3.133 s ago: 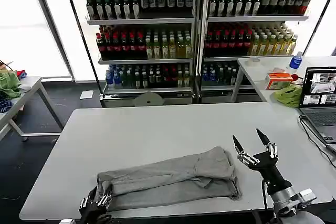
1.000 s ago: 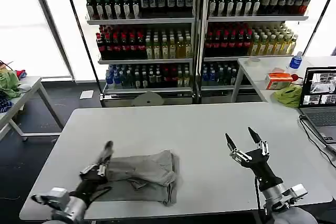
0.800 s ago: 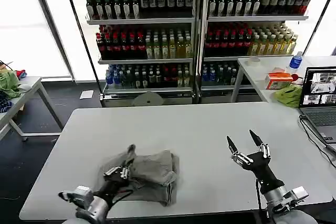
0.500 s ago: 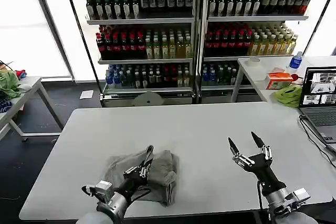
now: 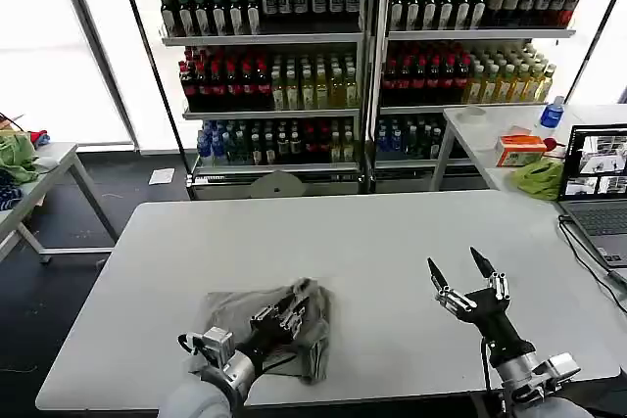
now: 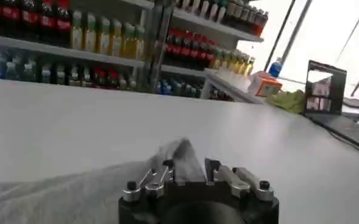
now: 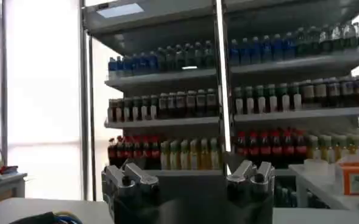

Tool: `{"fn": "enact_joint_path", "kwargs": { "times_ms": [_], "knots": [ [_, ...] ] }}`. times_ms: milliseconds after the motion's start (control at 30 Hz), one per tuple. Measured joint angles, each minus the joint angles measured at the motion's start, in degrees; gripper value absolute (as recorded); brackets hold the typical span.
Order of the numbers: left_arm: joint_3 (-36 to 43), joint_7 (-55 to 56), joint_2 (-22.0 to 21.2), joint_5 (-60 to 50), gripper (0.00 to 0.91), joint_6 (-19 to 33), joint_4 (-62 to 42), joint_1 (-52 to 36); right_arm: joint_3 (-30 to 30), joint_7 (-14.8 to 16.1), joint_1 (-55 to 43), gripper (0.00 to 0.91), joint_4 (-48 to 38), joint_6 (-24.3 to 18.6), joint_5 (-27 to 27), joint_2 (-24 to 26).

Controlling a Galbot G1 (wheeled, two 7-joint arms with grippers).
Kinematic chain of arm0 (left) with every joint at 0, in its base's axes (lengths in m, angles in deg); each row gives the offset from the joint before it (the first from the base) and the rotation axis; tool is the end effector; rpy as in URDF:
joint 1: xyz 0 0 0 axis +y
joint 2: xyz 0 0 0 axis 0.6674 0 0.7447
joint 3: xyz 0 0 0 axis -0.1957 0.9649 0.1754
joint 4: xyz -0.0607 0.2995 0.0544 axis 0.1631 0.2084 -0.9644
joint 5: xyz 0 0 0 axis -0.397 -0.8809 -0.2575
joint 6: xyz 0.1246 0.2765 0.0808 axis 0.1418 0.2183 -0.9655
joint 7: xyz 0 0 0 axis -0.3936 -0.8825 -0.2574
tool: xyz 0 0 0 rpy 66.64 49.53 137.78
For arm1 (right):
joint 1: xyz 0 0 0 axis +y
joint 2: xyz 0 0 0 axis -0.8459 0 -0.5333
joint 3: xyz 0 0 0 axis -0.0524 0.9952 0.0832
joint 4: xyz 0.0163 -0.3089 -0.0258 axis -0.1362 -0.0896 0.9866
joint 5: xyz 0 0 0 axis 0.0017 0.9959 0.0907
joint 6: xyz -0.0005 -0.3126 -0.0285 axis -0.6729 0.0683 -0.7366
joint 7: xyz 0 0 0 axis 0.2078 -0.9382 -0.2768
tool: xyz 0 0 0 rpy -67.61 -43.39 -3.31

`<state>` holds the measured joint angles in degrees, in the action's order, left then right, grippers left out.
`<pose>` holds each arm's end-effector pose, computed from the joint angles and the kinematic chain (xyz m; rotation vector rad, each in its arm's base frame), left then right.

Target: Fold and organize the clothes.

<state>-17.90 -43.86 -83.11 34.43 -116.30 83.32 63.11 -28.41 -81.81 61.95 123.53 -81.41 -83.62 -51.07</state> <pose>0.2035 -0.0254 -0.2447 -0.6218 -2.6306 0.2660 0.1770 -0.0996 -0.2345 -0.4384 3.0051 0.0854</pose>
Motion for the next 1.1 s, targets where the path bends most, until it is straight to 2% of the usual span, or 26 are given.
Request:
{"fn": "enact_joint_path", "kwargs": {
  "times_ms": [200, 433, 700, 1100],
  "knots": [
    [-2.7, -0.8, -0.2, 0.8, 0.907, -1.1, 2.6, 1.1, -0.3, 0.2, -0.4, 0.907, 0.0, -0.2, -0.3, 0.4],
    [-10.7, -2.4, -1.3, -0.8, 0.907, -1.0, 6.3, 5.0, 0.0, 0.6, -0.9, 0.907, -0.4, -0.7, -0.5, 0.1],
    [-20.6, -2.9, -5.0, -5.8, 0.907, 0.8, 6.3, 10.5, 0.6, 0.6, -1.4, 0.907, -0.7, -1.2, -0.7, 0.2],
    [-24.7, -2.2, -10.9, -9.2, 0.907, 3.0, 3.3, 15.7, 0.2, 0.6, -1.3, 0.907, -1.1, -1.8, -1.0, 0.4]
  ]
}}
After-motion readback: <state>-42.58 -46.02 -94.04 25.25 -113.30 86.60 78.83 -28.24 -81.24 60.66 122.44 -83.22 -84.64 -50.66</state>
